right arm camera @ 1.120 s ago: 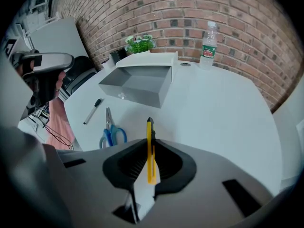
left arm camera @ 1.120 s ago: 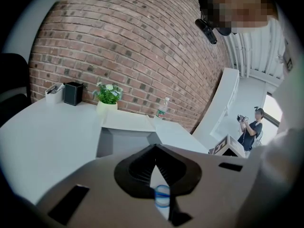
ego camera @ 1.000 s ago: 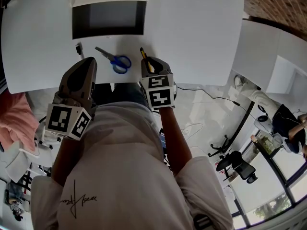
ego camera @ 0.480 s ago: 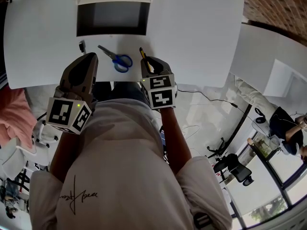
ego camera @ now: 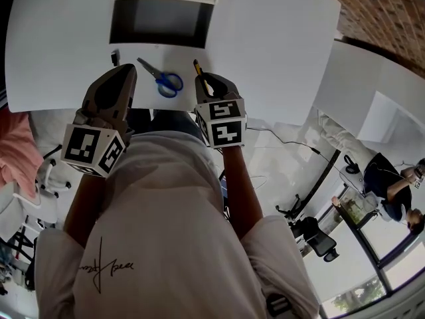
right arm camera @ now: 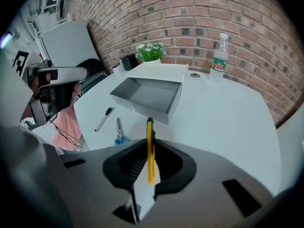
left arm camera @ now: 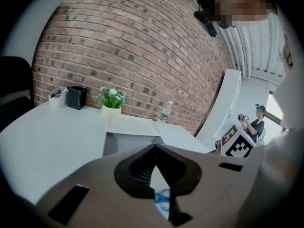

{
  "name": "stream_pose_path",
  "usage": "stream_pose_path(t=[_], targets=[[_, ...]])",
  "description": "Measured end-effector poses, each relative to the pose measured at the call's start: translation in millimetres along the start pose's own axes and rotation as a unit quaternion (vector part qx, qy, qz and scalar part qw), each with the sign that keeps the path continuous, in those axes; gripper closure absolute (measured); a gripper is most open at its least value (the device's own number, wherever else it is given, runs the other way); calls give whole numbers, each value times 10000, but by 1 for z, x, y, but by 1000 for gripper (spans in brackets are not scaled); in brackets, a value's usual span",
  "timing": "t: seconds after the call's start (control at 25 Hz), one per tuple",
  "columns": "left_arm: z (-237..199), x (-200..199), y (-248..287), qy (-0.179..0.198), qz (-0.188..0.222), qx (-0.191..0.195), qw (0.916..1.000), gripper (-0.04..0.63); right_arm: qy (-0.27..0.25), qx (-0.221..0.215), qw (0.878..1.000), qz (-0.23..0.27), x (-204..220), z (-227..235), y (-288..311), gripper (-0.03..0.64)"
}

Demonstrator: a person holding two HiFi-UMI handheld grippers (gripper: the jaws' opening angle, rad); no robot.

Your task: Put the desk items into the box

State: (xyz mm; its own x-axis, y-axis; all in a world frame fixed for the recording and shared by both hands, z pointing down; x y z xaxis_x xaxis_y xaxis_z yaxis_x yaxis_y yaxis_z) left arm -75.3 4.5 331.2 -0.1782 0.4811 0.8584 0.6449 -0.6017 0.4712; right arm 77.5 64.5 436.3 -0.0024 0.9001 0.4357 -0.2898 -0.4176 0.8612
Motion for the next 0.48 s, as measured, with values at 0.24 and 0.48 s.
stream_pose_path(t=[0.24, 0.48], targets=[[-4, 1, 1, -54, 40, -74, 9999, 591, -86, -44, 9999, 33, -9, -1, -2, 554], [-7, -2, 1, -72, 69, -107, 9999, 591, -118, -107, 9998, 83, -17, -5, -2, 554]])
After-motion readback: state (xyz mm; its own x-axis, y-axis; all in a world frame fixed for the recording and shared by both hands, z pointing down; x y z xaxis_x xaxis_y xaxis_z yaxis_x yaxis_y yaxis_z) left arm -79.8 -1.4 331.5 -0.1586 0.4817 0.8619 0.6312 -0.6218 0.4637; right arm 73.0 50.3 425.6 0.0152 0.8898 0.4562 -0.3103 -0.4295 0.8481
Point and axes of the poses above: the fingertips, and each gripper's own axes: y forward along the fingers, z to its right, x out of its underside, the point moved 1 cm from there along -y, backward along the fingers, and after that the axes turned 12 degrees about y, right-handed, at the moved point
